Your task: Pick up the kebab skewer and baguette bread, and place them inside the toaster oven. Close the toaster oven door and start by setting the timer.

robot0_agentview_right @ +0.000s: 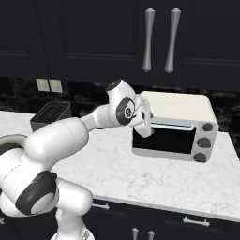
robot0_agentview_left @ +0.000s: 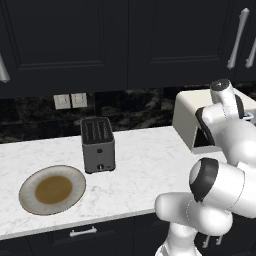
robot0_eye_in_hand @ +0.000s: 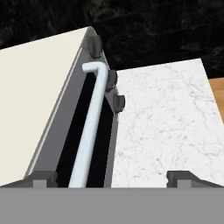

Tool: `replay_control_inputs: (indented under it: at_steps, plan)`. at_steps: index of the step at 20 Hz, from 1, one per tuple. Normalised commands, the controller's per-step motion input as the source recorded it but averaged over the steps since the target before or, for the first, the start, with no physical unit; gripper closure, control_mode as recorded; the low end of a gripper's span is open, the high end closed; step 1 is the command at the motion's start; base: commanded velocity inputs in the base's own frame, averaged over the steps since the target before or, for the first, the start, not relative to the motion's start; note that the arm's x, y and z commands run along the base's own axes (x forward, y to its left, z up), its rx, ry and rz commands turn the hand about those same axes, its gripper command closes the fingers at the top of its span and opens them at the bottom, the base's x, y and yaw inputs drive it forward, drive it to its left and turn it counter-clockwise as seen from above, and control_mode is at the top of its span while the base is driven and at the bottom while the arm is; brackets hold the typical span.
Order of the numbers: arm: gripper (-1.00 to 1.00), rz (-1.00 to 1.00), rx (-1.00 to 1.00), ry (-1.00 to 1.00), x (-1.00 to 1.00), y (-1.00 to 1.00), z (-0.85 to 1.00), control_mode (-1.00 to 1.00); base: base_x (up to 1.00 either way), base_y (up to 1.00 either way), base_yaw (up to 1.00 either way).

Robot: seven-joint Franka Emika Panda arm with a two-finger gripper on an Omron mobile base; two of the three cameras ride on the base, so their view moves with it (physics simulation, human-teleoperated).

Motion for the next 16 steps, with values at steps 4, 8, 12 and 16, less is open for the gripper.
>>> replay_control_inputs:
  at_steps: [4,8,12,16]
  plan:
    - [-1.0,0.0,0.02,0.0,-0.96,-0.5,0.12,-1.0,0.0,0.0,0.0]
    - [-1.0,0.05,0.01,0.0,-0.92,-0.43,0.4,-1.0,0.0,0.0,0.0]
    - [-1.0,0.16,-0.02,0.0,-0.94,-0.35,0.29,-1.0,0.0,0.0,0.0]
    - [-1.0,0.24,-0.09,0.0,-0.71,-0.32,0.04,-1.0,0.0,0.0,0.0]
